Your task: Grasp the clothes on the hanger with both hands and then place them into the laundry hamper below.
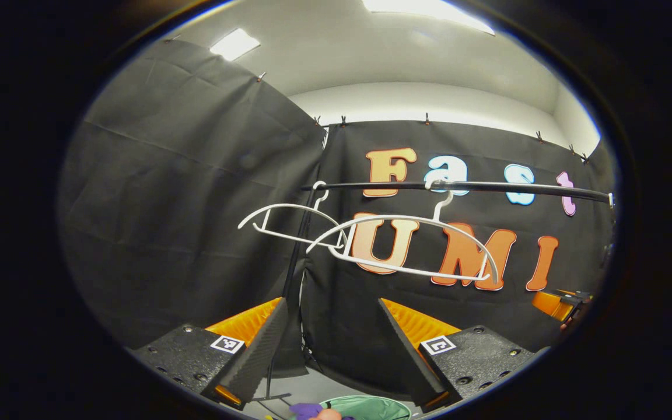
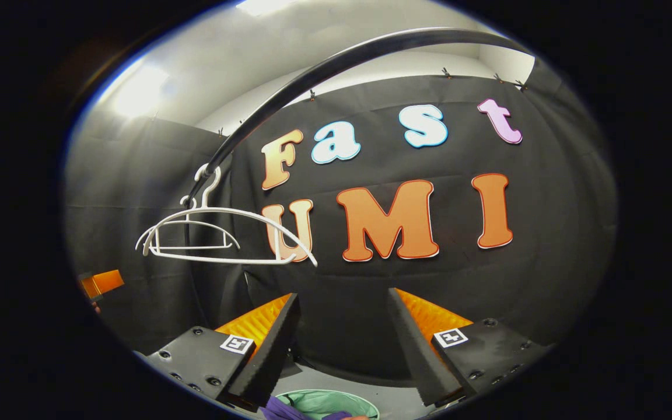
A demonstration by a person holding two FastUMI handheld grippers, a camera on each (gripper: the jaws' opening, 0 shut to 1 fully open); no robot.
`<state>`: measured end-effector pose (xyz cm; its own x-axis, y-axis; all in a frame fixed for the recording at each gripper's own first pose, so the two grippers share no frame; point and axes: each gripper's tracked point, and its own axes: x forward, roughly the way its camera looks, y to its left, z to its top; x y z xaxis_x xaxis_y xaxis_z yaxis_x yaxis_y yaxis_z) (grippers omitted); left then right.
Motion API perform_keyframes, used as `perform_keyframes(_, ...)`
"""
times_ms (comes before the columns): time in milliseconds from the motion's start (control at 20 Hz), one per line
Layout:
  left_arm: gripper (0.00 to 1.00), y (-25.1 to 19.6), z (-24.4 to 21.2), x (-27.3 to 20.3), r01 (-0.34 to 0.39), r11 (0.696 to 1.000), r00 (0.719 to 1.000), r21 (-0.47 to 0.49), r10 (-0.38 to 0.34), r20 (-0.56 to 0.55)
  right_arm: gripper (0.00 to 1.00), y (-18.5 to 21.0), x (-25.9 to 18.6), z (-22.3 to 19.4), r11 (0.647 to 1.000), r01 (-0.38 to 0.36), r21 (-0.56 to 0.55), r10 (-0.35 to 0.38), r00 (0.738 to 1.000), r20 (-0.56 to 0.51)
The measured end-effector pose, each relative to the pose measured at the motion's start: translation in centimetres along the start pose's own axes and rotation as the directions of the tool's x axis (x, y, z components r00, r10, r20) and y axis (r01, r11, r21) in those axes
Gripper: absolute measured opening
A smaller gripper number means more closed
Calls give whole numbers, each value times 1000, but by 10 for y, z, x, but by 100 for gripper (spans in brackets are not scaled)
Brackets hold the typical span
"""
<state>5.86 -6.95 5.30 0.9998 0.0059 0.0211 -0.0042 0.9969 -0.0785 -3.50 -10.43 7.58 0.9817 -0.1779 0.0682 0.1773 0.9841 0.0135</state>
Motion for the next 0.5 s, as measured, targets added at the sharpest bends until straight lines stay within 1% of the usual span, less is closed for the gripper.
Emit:
perform_keyframes(250, 91, 1, 3, 0, 0, 1000, 1000, 17, 0, 16, 87, -2, 1, 1, 1000, 14, 6, -14, 1000, 5)
perform_keyframes(500, 91, 0, 6, -1, 1, 1000, 1000, 19, -1, 23, 87, -1, 0, 2, 1000, 8, 13, -8, 1000, 9)
